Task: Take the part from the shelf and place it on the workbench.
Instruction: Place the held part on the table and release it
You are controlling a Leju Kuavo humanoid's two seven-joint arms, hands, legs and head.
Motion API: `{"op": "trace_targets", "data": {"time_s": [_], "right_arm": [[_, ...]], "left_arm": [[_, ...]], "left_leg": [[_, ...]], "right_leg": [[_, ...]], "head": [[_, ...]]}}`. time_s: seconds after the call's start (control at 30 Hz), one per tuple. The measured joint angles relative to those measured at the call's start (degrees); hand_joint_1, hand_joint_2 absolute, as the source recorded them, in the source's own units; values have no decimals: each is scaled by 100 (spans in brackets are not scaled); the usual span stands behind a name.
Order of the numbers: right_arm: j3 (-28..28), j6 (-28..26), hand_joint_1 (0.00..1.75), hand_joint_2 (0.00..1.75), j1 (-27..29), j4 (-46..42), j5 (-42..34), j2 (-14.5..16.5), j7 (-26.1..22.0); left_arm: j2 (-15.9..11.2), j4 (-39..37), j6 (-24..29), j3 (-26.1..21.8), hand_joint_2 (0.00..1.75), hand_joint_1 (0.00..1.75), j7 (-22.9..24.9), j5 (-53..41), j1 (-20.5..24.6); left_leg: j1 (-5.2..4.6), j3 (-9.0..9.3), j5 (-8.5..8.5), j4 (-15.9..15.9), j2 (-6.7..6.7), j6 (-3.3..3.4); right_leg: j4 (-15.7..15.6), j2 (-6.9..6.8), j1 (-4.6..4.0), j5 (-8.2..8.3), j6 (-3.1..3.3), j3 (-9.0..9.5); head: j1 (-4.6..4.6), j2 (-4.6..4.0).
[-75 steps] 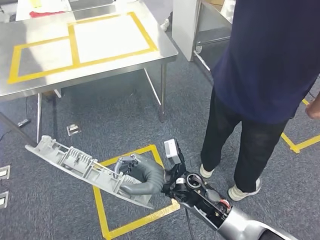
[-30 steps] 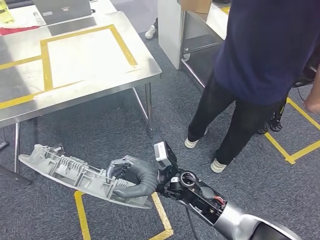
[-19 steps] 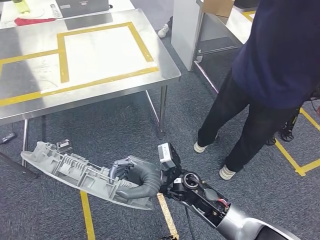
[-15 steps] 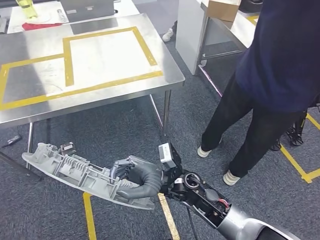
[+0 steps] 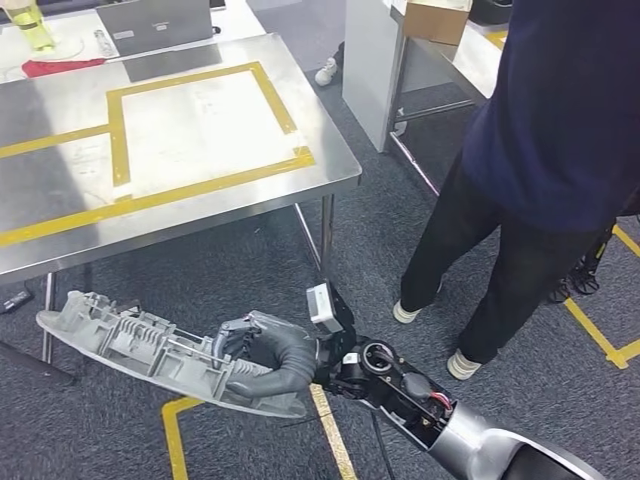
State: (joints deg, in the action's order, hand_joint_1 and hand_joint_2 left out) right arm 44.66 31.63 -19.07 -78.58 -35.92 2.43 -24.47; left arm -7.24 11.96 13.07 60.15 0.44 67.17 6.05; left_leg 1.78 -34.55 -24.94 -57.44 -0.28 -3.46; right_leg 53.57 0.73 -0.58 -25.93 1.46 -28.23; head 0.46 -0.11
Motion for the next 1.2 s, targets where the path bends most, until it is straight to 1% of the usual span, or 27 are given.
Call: {"op": "trace_targets", "data": {"time_s": [0.03, 0.07, 0.13, 0.2, 0.27, 0.33, 0.37, 0.4, 0.43, 0.5, 0.53, 0.57, 0.6, 0.63, 0.7, 0.73, 0.77, 0.83, 0.87, 0.9, 0.93, 1.0, 1.03, 1.07, 1.1, 1.13, 1.2], "right_arm": [[3, -2, 175, 175, -8, 2, -5, 1, 8], [5, -3, 175, 175, -16, 3, -10, 1, 12], [10, -8, 175, 175, -29, 3, -17, 1, 15], [12, -23, 175, 175, -33, 3, -19, 0, 19], [15, -45, 175, 175, -37, 5, -19, 0, 21], [23, -60, 175, 175, -33, 16, -19, -1, 21], [27, -63, 175, 175, -29, 25, -19, -1, 21], [31, -68, 175, 175, -27, 34, -19, -2, 21], [32, -72, 175, 175, -26, 41, -19, -2, 21], [33, -78, 175, 175, -28, 46, -19, -2, 20], [33, -77, 175, 175, -31, 47, -17, -2, 15], [34, -77, 175, 175, -33, 48, -14, -2, 10], [34, -77, 175, 175, -35, 49, -11, -2, 3], [35, -79, 175, 175, -37, 49, -4, -2, -3], [34, -83, 175, 175, -38, 47, 13, 1, -8], [34, -85, 175, 175, -41, 45, 28, 3, -7], [34, -87, 175, 175, -43, 44, 45, 5, -7], [36, -93, 175, 175, -43, 44, 75, 5, -9], [37, -96, 175, 175, -38, 45, 83, 5, -10], [36, -102, 175, 175, -32, 45, 85, 4, -13], [36, -108, 175, 175, -26, 46, 84, 4, -14], [33, -120, 175, 175, -22, 46, 84, 4, -16], [32, -126, 175, 175, -23, 46, 84, 4, -17], [31, -136, 175, 175, -26, 45, 84, 4, -18], [30, -150, 175, 175, -24, 44, 84, 4, -19], [29, -164, 175, 175, -23, 44, 84, 4, -20], [21, -186, 175, 175, -22, 44, 84, 4, -20]], "left_arm": [[1, 0, 0, 0, 175, 0, 0, 2, 6], [3, 0, 0, 0, 175, 0, -1, 4, 9], [3, 0, 1, 0, 175, 0, -1, 7, 15], [2, 0, 0, 0, 175, 0, -3, 10, 5], [-1, 0, 0, 0, 175, 0, -4, 13, 0], [-11, 0, 0, 0, 175, 0, -4, 14, 0], [-16, 0, 1, 0, 175, 0, -4, 15, -1], [-20, 0, 1, 0, 175, 0, -4, 15, -3], [-21, 0, 1, 0, 175, 0, -4, 15, -5], [-10, 0, -1, 1, 175, 0, -4, 15, -6], [-2, 0, -1, 1, 175, 0, -4, 15, 0], [7, 0, -3, 1, 175, 0, -5, 16, 8], [13, 0, -7, 2, 175, 0, -6, 17, 14], [14, 0, -12, 2, 175, 0, -7, 19, 17], [6, 1, -27, 2, 175, 0, -7, 25, 15], [4, 1, -33, 2, 175, 0, -7, 28, 18], [2, 2, -38, 2, 175, 0, -6, 32, 24], [5, 2, -39, 2, 175, 0, -3, 42, 34], [3, 1, -36, 2, 175, 0, 1, 46, 30], [0, 1, -26, 2, 175, 0, 6, 50, 21], [-4, 0, -11, 2, 175, 0, 12, 50, 12], [-9, 0, 25, 2, 175, 0, 18, 50, -1], [-9, 1, 40, 2, 175, 0, 19, 50, -1], [-8, 1, 51, 2, 175, 0, 18, 50, 2], [-5, 1, 59, 2, 175, 0, 18, 50, 1], [-1, 2, 63, 2, 175, 0, 18, 50, 1], [6, 1, 66, 2, 175, 0, 18, 51, -5]], "left_leg": [[-7, 68, 130, 239, 8, 22], [-16, 88, 178, 342, 8, 65], [-42, 110, 161, 344, -3, 198], [-45, 181, 144, 349, -11, 282], [-53, 258, 93, 350, -12, 342], [-71, 335, 21, 350, -12, 370], [-82, 387, -22, 350, -16, 375], [-93, 451, -69, 350, -20, 377], [-102, 527, -120, 351, -26, 377], [-112, 674, -223, 356, -34, 361], [-114, 720, -270, 362, -44, 339], [-113, 748, -307, 376, -52, 310], [-115, 769, -315, 361, -58, 277], [-116, 792, -312, 356, -61, 240], [-108, 802, -361, 206, -40, 183], [-102, 714, -444, 5, -32, 157], [-94, 538, -564, -317, -25, 132], [-90, 49, -840, -1047, -23, 79], [-86, -149, -926, -1254, -22, 62], [-81, -259, -913, -1269, -20, 53], [-73, -266, -756, -1065, -18, 48], [-50, -99, -150, -276, -10, 41], [-44, -25, 35, 56, -3, 64], [-48, 15, 160, 252, 4, 102], [-56, 19, 190, 310, 7, 158], [-66, 17, 178, 300, 7, 208], [-84, 26, 258, 300, -2, 245]], "right_leg": [[11, -1, 1, -46, -41, 13], [23, -2, -4, -79, -80, 18], [53, -1, -3, -125, -143, 32], [262, -14, 20, -210, -199, -39], [910, -30, 40, -414, -246, -385], [1694, -32, 47, -697, -265, -877], [1890, -32, 48, -772, -260, -1051], [1884, -32, 47, -745, -243, -1130], [1663, -31, 38, -588, -215, -1106], [859, -32, -15, -8, -119, -894], [510, -29, -52, 196, -70, -800], [280, -24, -85, 333, -26, -738], [155, -18, -104, 369, 11, -708], [118, -13, -106, 339, 43, -661], [36, -14, -77, 358, 100, -503], [15, -17, -65, 353, 121, -427], [-1, -19, -53, 347, 131, -371], [-8, -20, -53, 299, 143, -320], [-10, -18, -52, 266, 142, -287], [-7, -12, -49, 233, 136, -247], [-2, -4, -44, 195, 125, -197], [21, 8, -42, 107, 79, -100], [42, 11, -47, 64, 52, -76], [62, 12, -55, 24, 20, -79], [83, 11, -64, -12, -10, -91], [101, 10, -70, -43, 1, -103], [119, 5, -70, -71, 62, -105]], "head": [[-22, 0], [-33, 0], [-17, 0], [26, 0], [81, 0], [135, 0], [158, 0], [178, 0], [193, 0], [203, 0], [201, 0], [196, 0], [189, 0], [187, 0], [177, 0], [157, 0], [131, 0], [81, 0], [69, 0], [63, 0], [53, 0], [27, 0], [10, 0], [0, 0], [-7, 0], [0, 0], [32, 0]]}}
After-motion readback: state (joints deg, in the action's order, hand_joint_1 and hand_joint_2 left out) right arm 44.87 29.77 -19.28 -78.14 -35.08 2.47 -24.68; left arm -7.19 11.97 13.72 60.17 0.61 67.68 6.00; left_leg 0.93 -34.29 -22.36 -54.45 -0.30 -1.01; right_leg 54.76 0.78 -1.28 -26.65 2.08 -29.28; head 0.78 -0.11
